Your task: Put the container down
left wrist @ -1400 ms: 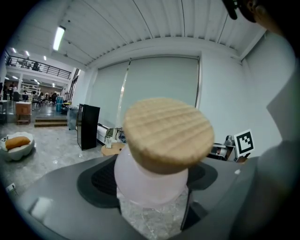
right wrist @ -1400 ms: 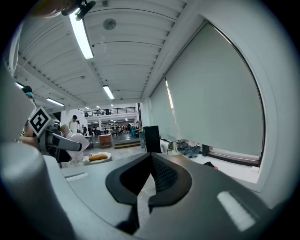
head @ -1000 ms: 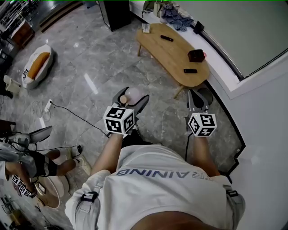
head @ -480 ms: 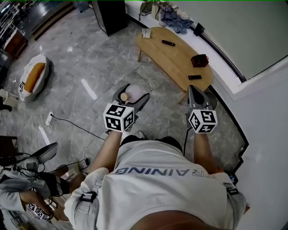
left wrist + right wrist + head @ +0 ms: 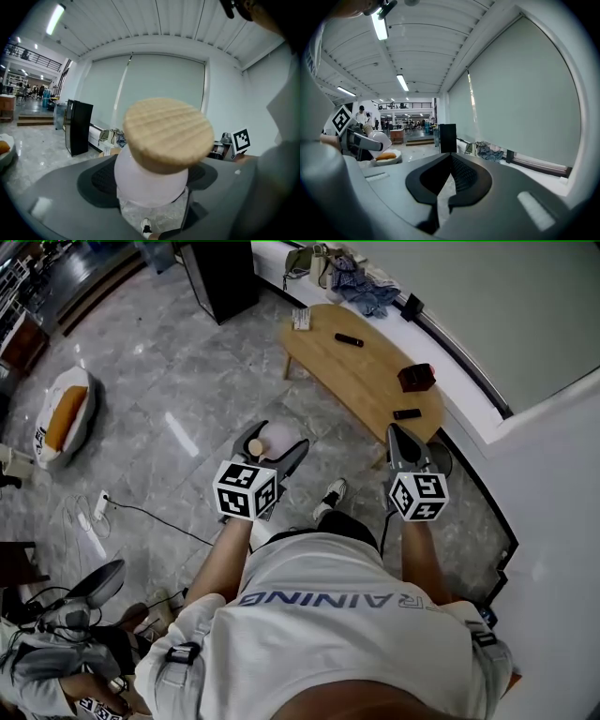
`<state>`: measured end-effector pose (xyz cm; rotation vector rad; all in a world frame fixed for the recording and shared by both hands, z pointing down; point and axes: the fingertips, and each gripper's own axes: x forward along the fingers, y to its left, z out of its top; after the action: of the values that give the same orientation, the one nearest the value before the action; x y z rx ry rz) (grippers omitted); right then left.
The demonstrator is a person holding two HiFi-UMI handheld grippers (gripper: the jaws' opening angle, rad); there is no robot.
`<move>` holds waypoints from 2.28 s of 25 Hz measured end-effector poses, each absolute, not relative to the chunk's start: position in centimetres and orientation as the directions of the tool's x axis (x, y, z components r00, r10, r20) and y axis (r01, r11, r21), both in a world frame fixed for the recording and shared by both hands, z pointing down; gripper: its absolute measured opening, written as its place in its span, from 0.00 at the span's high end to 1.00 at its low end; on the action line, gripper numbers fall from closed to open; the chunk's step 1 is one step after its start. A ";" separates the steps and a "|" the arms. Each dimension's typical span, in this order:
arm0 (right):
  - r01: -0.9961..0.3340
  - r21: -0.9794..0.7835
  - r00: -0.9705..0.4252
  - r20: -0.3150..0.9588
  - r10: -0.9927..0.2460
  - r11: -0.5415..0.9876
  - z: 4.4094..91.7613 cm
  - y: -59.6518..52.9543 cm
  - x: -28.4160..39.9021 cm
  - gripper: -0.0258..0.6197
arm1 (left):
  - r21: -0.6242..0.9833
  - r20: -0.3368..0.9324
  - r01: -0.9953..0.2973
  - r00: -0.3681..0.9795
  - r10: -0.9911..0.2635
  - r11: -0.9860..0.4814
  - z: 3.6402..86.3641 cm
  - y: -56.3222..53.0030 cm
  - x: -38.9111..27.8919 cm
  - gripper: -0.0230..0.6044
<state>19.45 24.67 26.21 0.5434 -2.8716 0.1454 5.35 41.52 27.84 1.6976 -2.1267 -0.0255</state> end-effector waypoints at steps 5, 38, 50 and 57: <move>-0.370 -0.079 -0.909 0.234 -0.344 0.926 27.1 20.3 15.7 0.94 | 0.253 0.322 -0.932 -0.171 -0.931 0.259 28.1 36.9 1.6 0.33; -0.654 -0.159 -0.735 0.364 -0.572 0.740 33.7 -12.3 9.1 0.94 | 0.269 0.423 -0.963 0.117 -0.898 0.002 32.3 -0.1 -11.5 0.33; -0.845 -0.092 -0.510 0.433 -0.743 0.527 34.8 -15.8 1.2 0.94 | 0.232 0.478 -0.930 0.365 -0.799 -0.285 36.7 -9.7 -22.0 0.33; -0.873 -0.107 -0.459 0.512 -0.727 0.476 38.8 -15.9 0.0 0.94 | 0.268 0.532 -0.912 0.409 -0.741 -0.310 41.1 -10.8 -23.2 0.33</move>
<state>-0.01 -15.87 38.76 1.3371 -2.3300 0.5042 -23.21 -10.77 41.13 2.1379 -1.4011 0.4226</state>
